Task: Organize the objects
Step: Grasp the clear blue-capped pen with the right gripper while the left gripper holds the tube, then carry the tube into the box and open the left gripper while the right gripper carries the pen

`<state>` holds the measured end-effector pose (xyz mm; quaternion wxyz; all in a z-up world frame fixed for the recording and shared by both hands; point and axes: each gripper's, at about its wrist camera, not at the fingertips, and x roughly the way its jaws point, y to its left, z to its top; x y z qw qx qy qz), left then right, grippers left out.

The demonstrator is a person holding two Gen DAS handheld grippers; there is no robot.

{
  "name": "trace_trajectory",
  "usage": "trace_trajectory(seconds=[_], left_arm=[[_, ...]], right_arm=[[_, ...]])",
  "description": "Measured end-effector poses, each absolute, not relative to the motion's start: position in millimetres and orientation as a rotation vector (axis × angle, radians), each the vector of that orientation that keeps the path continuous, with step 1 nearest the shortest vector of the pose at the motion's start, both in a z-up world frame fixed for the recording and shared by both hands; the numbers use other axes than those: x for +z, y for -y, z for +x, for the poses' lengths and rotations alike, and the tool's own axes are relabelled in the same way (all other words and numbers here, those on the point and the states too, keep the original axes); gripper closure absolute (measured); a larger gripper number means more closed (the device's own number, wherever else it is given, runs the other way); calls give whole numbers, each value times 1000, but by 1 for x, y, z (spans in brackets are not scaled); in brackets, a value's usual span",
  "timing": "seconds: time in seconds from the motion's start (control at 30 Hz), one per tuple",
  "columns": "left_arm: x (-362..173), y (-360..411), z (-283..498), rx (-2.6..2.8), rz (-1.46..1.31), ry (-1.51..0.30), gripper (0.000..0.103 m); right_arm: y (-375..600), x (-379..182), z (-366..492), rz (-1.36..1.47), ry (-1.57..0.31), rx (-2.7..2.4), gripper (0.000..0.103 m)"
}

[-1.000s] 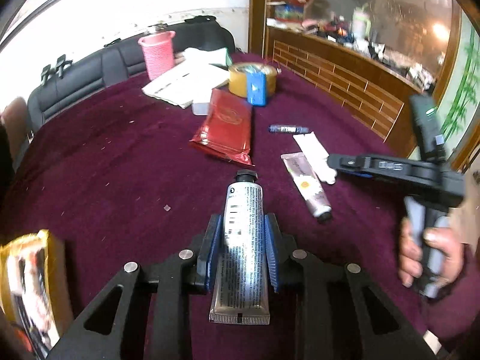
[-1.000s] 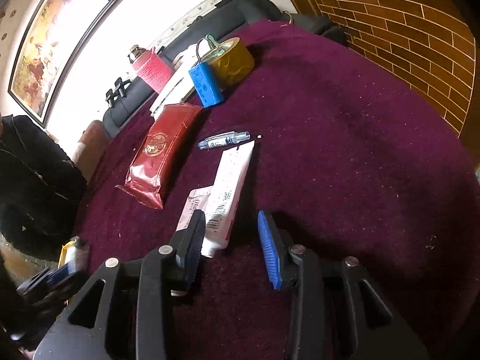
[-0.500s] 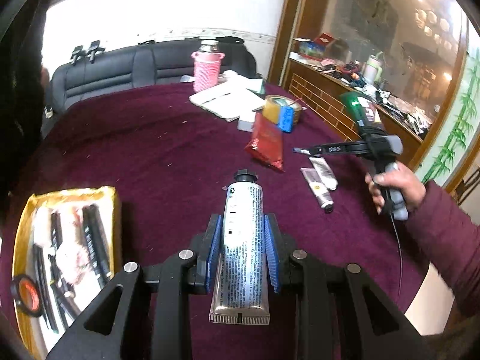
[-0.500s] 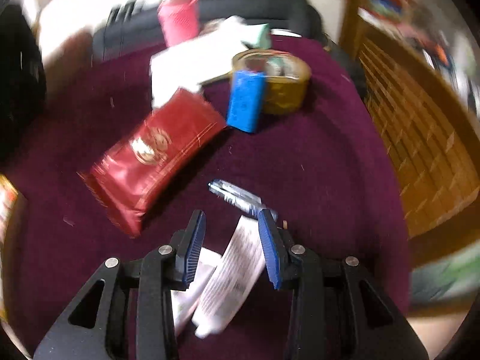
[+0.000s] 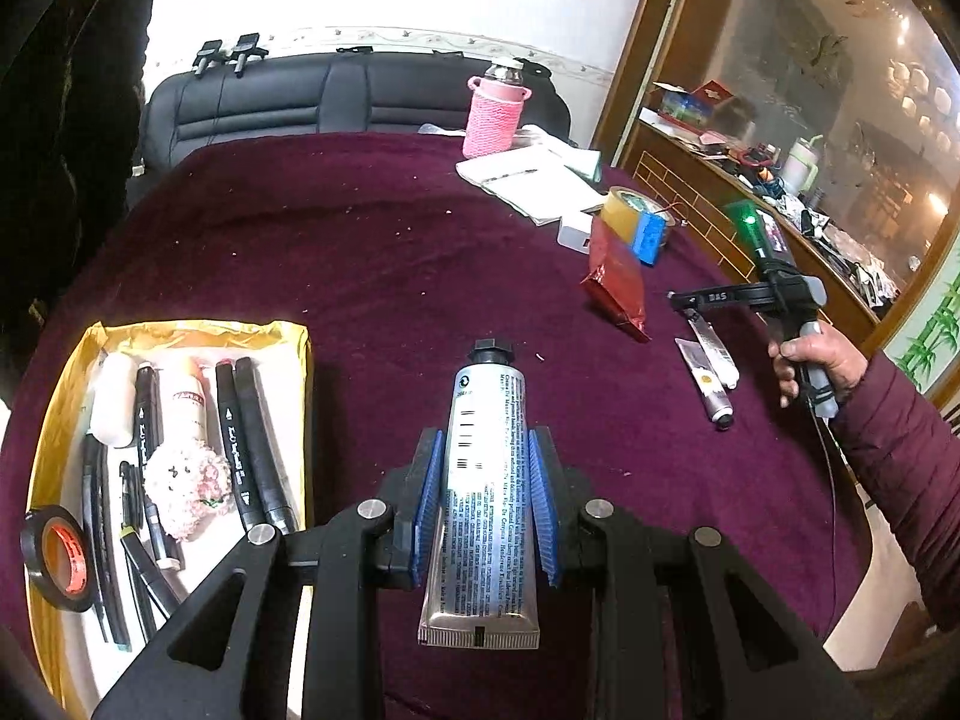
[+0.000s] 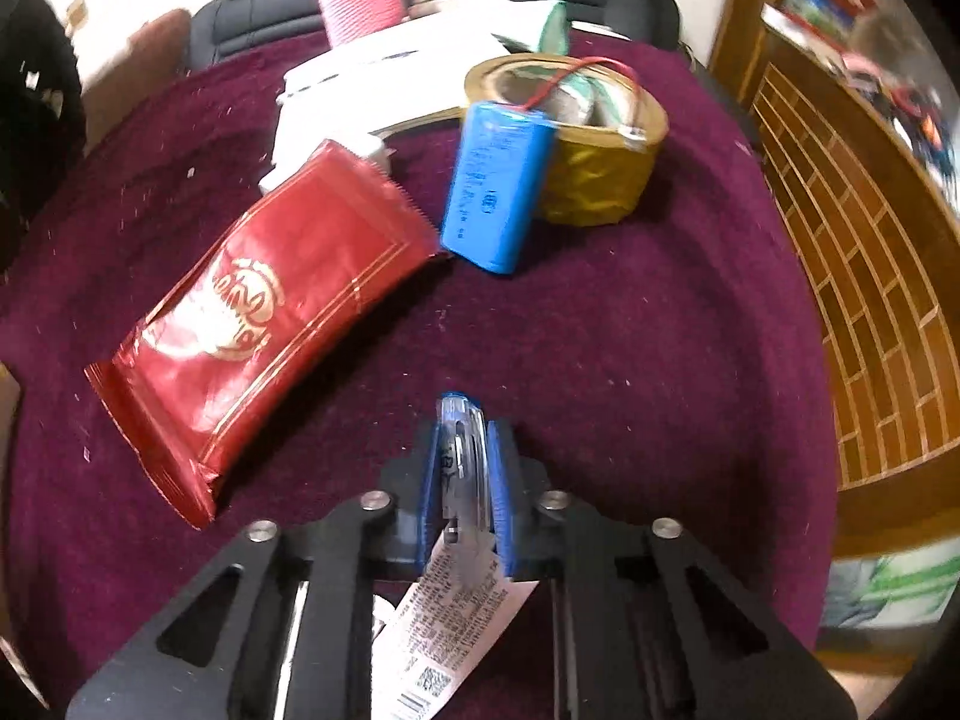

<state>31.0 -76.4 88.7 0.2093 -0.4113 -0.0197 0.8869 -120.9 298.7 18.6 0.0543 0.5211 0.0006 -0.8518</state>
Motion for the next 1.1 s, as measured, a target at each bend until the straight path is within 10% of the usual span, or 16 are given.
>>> trace_trajectory(seconds=[0.37, 1.1], left_arm=[[108, 118, 63, 2594, -1096, 100, 79], [41, 207, 70, 2635, -1364, 255, 79]], right_arm=[[-289, 86, -73, 1301, 424, -2517, 90], [63, 68, 29, 1287, 256, -1995, 89]])
